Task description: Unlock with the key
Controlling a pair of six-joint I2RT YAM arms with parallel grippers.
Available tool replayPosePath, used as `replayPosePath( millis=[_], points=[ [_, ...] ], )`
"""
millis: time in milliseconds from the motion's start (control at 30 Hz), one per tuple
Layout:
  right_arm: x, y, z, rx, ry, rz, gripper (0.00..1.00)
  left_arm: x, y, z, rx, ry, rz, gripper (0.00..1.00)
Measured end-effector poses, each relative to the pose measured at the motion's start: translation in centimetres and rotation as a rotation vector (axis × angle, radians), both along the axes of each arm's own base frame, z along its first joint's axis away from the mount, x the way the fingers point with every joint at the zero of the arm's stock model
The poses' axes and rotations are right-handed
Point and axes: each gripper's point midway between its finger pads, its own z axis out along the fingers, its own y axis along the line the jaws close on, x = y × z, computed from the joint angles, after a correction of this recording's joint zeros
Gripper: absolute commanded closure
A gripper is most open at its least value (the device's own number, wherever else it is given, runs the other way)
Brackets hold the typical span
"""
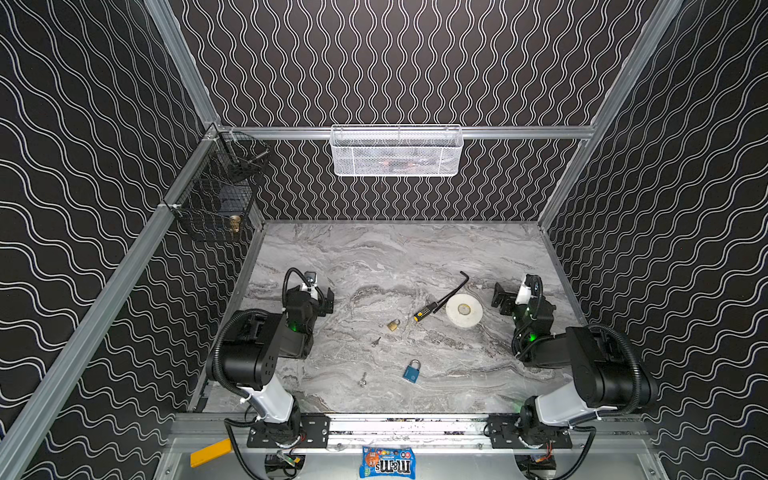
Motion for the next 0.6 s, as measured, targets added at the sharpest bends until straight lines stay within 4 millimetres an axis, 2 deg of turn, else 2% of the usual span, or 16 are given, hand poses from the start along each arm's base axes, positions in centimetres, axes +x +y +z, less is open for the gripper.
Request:
replayPosePath(
  millis=[433,600],
  points=[
    [-0.2,0.0,0.0,0.0,-0.002,0.0,0.01,0.0,0.2,0.3,-0.002,-0.008,0.005,0.01],
    [-0.3,0.0,0.5,-0.001,-0.017,0.001,0.01,-0.2,0.4,2.1,-0.004,-0.052,0.011,0.01]
  ],
)
